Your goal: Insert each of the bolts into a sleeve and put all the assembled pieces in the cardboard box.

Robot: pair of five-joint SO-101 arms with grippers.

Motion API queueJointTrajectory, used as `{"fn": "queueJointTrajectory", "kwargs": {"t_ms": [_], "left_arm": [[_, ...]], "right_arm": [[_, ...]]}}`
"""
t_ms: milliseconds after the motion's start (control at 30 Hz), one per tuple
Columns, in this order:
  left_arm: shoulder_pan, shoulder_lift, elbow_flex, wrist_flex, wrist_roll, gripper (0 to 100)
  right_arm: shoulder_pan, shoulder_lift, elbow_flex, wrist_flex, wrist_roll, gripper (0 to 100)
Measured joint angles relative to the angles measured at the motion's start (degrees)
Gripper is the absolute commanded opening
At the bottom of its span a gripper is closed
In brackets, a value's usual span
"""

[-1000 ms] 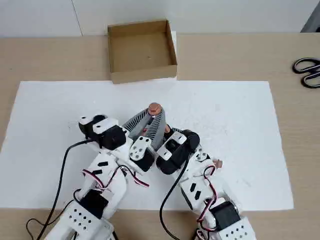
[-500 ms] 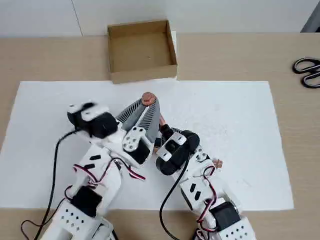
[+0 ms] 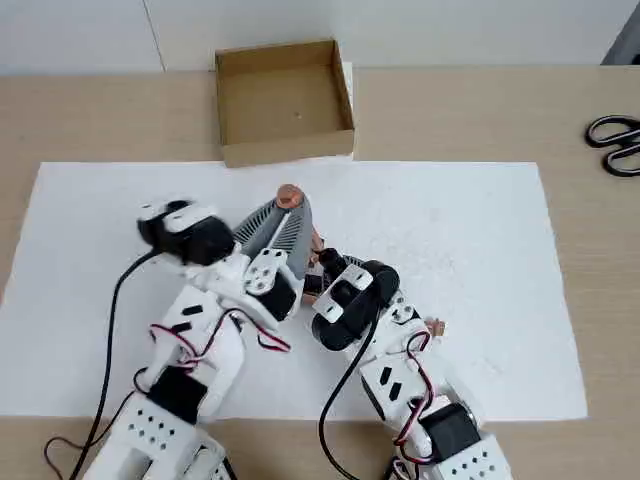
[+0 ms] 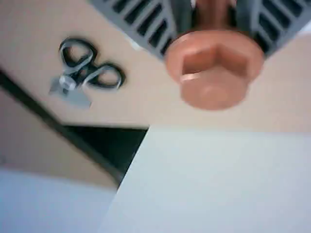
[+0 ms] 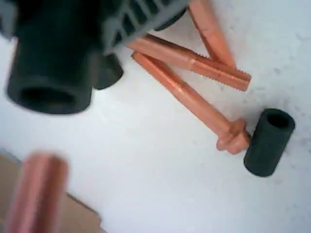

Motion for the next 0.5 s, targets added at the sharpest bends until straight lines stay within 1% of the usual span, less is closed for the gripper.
{"fn": "queueJointTrajectory", "kwargs": {"t_ms": [167,500], "left_arm": [[0.0,5.1,-2.4,0.0,0.0,1],[0.6,6.2,-2.8,0.0,0.0,1]], "right_arm": [[0.0,0.0,0.0,0.0,0.0,0.6],[0.1,0.0,0.0,0.0,0.0,0.6]]}}
